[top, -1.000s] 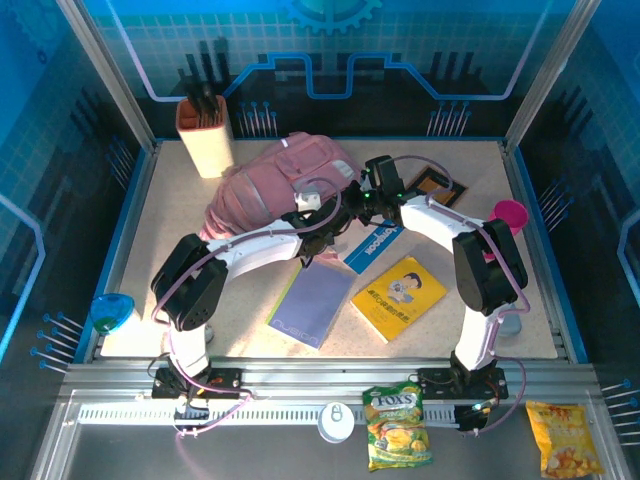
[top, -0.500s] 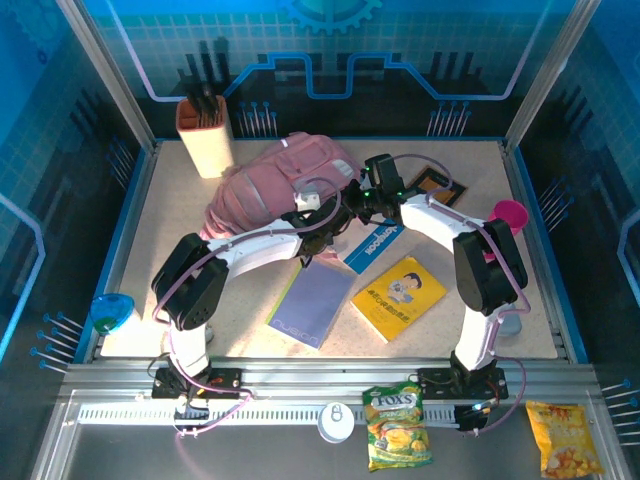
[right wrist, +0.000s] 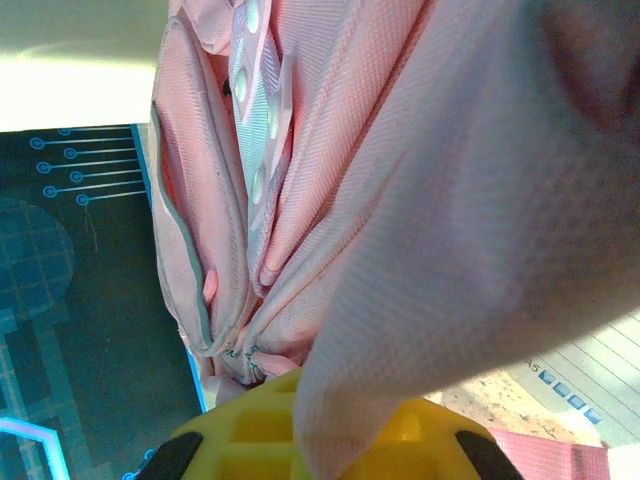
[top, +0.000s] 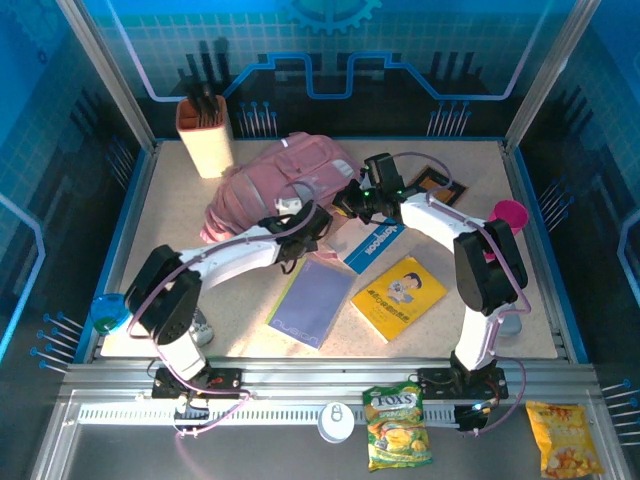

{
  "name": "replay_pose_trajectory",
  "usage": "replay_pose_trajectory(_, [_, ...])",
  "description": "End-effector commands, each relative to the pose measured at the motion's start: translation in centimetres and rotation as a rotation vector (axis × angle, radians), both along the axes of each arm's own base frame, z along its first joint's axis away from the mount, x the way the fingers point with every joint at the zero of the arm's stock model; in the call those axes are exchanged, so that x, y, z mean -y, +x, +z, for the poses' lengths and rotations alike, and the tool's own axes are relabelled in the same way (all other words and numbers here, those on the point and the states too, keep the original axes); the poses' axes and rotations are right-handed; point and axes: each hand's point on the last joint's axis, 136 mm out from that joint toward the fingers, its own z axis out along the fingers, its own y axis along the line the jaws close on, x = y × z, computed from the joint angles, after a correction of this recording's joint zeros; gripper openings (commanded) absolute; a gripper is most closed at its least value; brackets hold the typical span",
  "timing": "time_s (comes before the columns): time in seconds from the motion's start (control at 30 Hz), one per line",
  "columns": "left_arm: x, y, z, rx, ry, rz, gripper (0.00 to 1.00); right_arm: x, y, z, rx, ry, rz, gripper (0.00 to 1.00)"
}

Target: Pack the student bag

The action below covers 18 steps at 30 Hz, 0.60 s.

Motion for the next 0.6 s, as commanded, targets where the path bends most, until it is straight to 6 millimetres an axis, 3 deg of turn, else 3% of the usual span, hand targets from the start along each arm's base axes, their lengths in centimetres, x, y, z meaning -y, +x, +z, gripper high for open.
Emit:
replay_pose_trajectory(0.0, [-1.9, -2.4, -0.8, -0.084, -0.078, 0.006, 0.00, -0.3, 0.8, 3.7, 0.099, 0.015, 0.017, 0.00])
replay_pose_trajectory(0.17, [-3.4, -3.6, -1.8, -0.091, -0.148, -0.025, 0.01, -0.3, 0.8, 3.2, 0.090, 0.008, 0.015, 0.00])
replay_pose_trajectory(0.33, [-2.2, -2.8, -1.1, -0.031, -0.171, -0.173, 0.10, -0.5, 0.9, 3.1, 0.091, 0.007, 0.019, 0.00])
replay_pose_trajectory(0.57, [-2.7, -1.5, -1.4, -0.007, -0.108, -0.202, 0.23, -0.4, 0.9, 3.1, 0.092, 0.002, 0.017, 0.00])
